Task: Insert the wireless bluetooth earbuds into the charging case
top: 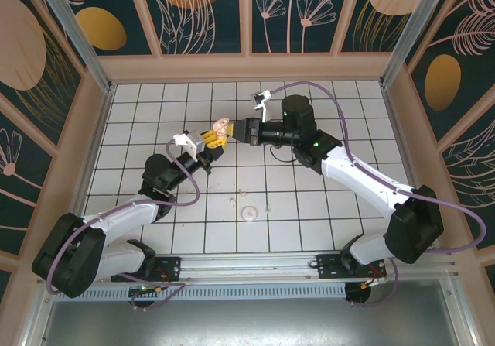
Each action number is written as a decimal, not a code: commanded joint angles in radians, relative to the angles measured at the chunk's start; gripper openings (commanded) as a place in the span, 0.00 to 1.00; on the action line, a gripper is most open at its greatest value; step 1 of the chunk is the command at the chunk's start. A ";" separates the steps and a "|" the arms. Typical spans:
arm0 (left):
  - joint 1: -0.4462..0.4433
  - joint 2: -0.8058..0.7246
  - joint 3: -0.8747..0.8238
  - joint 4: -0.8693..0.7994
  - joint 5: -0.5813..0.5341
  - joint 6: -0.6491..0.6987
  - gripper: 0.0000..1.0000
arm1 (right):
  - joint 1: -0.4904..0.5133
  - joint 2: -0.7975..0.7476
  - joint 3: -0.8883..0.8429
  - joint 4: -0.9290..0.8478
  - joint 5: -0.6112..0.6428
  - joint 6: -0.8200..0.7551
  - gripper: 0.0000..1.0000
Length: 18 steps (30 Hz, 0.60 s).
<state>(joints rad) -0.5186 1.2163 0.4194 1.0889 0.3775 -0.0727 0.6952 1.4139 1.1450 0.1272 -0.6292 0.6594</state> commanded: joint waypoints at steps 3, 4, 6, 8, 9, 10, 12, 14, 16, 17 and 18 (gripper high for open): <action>-0.008 -0.001 0.029 0.034 0.012 -0.006 0.10 | 0.012 0.009 0.044 -0.051 0.018 -0.045 0.29; -0.008 0.001 0.029 0.033 0.013 -0.007 0.10 | 0.012 0.006 0.044 -0.058 0.021 -0.050 0.29; -0.007 0.000 0.027 0.032 0.011 -0.005 0.10 | 0.011 -0.009 0.044 -0.065 0.026 -0.056 0.29; -0.008 0.000 0.029 0.027 0.007 -0.006 0.10 | 0.005 -0.030 0.044 -0.082 0.035 -0.065 0.30; -0.008 0.001 0.030 0.021 0.000 -0.010 0.10 | 0.001 -0.038 0.045 -0.099 0.044 -0.069 0.31; -0.008 0.003 0.038 0.002 -0.011 -0.020 0.10 | -0.001 -0.048 0.047 -0.131 0.062 -0.077 0.32; -0.008 0.013 0.054 -0.043 -0.043 -0.046 0.11 | -0.003 -0.062 0.062 -0.226 0.115 -0.091 0.33; -0.006 0.028 0.044 -0.043 -0.077 -0.089 0.11 | -0.002 -0.071 0.079 -0.342 0.162 -0.100 0.34; -0.003 0.044 0.024 -0.024 -0.117 -0.143 0.12 | 0.005 -0.070 0.100 -0.464 0.219 -0.099 0.34; 0.002 0.052 0.011 -0.006 -0.128 -0.178 0.12 | 0.012 -0.068 0.107 -0.531 0.252 -0.099 0.34; 0.005 0.059 -0.002 0.010 -0.130 -0.205 0.12 | 0.020 -0.063 0.111 -0.587 0.283 -0.097 0.34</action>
<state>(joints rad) -0.5179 1.2583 0.4389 1.0603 0.2989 -0.1715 0.6991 1.3693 1.2152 -0.2340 -0.4614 0.5835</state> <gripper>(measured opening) 0.165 0.337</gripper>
